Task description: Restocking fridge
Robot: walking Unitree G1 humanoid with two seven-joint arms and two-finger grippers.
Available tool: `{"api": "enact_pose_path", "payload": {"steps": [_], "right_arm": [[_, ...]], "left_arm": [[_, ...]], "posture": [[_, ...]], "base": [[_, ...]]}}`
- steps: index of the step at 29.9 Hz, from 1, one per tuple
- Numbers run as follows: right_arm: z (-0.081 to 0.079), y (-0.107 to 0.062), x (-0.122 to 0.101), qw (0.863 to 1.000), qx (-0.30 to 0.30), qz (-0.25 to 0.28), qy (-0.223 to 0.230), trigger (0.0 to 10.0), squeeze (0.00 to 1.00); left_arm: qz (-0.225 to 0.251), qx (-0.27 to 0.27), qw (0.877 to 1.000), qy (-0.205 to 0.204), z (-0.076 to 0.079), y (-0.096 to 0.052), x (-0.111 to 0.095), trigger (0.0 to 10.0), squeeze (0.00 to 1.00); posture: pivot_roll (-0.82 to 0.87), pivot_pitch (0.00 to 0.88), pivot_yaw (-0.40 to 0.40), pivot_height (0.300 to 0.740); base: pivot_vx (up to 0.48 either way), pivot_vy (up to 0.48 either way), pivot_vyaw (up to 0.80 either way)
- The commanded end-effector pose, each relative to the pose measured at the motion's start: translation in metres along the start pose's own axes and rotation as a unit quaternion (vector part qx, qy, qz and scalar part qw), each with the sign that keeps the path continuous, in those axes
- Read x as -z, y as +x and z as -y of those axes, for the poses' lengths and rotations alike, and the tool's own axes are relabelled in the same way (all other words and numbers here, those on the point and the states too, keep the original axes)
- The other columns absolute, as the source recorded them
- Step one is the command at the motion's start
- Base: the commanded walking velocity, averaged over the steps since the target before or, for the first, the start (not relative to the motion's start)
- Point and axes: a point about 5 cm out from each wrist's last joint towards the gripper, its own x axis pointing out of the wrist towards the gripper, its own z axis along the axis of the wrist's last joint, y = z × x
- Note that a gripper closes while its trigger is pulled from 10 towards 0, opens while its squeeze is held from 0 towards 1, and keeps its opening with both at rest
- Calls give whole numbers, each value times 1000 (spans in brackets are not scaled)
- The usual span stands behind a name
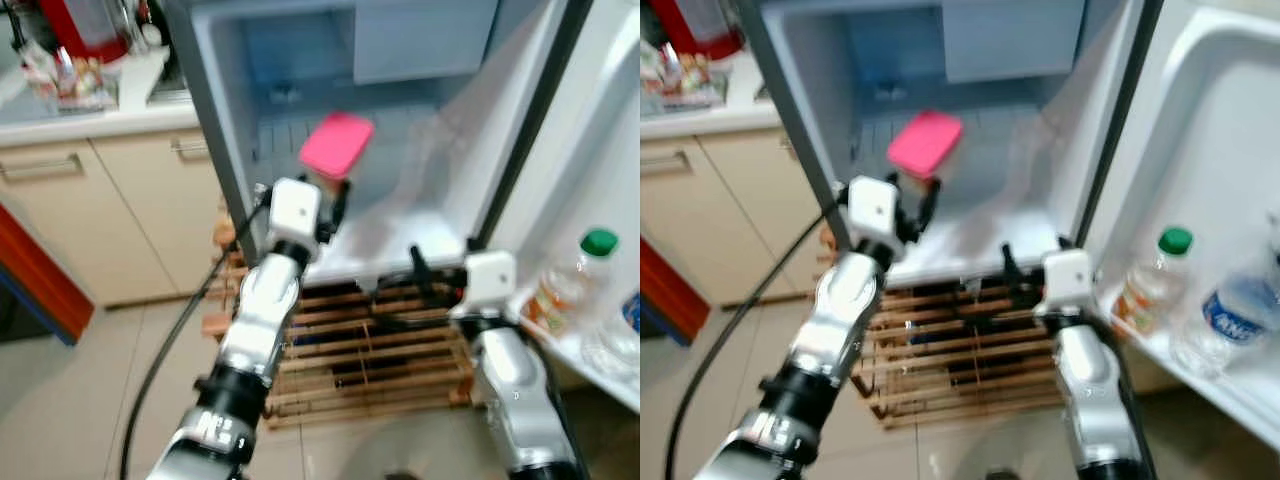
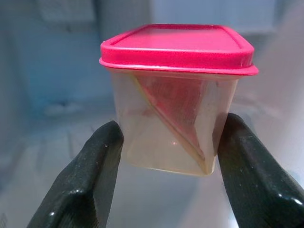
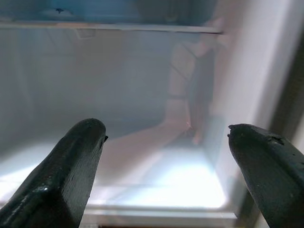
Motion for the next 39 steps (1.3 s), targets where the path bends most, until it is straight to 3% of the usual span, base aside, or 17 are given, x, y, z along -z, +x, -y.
{"api": "enact_pose_path", "payload": {"steps": [1, 13, 14, 17, 18, 20, 23, 25, 28, 31, 39], "right_arm": [[-11, 2, -4, 1000, -19, 9, 7, 10000, 0], [-21, -2, -15, 997, -71, 19, -7, 10000, 0], [-20, -3, -20, 997, -77, 25, -13, 10000, 0], [-16, -8, -30, 995, -86, 33, -24, 10000, 0], [-10, -16, -37, 995, -84, 32, -30, 10000, 0], [-8, -19, -38, 996, -82, 30, -31, 10000, 0], [-9, -31, -41, 996, -80, 24, -29, 10000, 0], [-11, -37, -40, 996, -82, 17, -27, 10000, 0], [-16, -44, -41, 995, -94, 6, -22, 10000, 0], [-22, -49, -48, 993, -121, 4, -7, 10000, 0], [-23, -47, -74, 988, -153, 20, -2, 10000, 0]], "left_arm": [[-24, -39, 999, 14, -13, 0, 6, 10000, 0], [-86, -101, 991, 8, -13, 33, 13, 10000, 0], [-92, -108, 990, 0, -13, 40, 11, 10000, 0], [-89, -118, 989, -17, -11, 52, 0, 10000, 0], [-73, -125, 989, -36, -6, 65, -16, 10000, 0], [-64, -127, 989, -41, -5, 69, -22, 10000, 0], [-13, -127, 990, -62, -1, 80, -48, 10000, 0], [8, -124, 991, -55, 2, 83, -58, 10000, 0], [-9, -149, 988, -36, -1, 84, -55, 10000, 0], [-41, -190, 980, -33, -13, 83, -47, 10000, 0], [-47, -234, 971, -3, -39, 84, -51, 10000, 0]], "posture": [[-190, 0, 63, 740], [-235, 0, 68, 740], [-296, 42, 79, 740], [-324, 61, 80, 740], [-361, 91, 80, 740], [-361, 91, 80, 740], [-385, 118, 81, 740], [-392, 125, 78, 740], [-402, 151, 67, 740], [-419, 172, 53, 740], [-426, 209, 30, 740]], "base": [[0, 0, 0], [0, 0, 0], [0, 0, 0], [0, 0, 0], [0, 0, 0], [0, 0, 0], [0, 0, 0], [0, 0, 0], [0, 0, 0], [0, 0, 0], [0, 0, 0]]}}
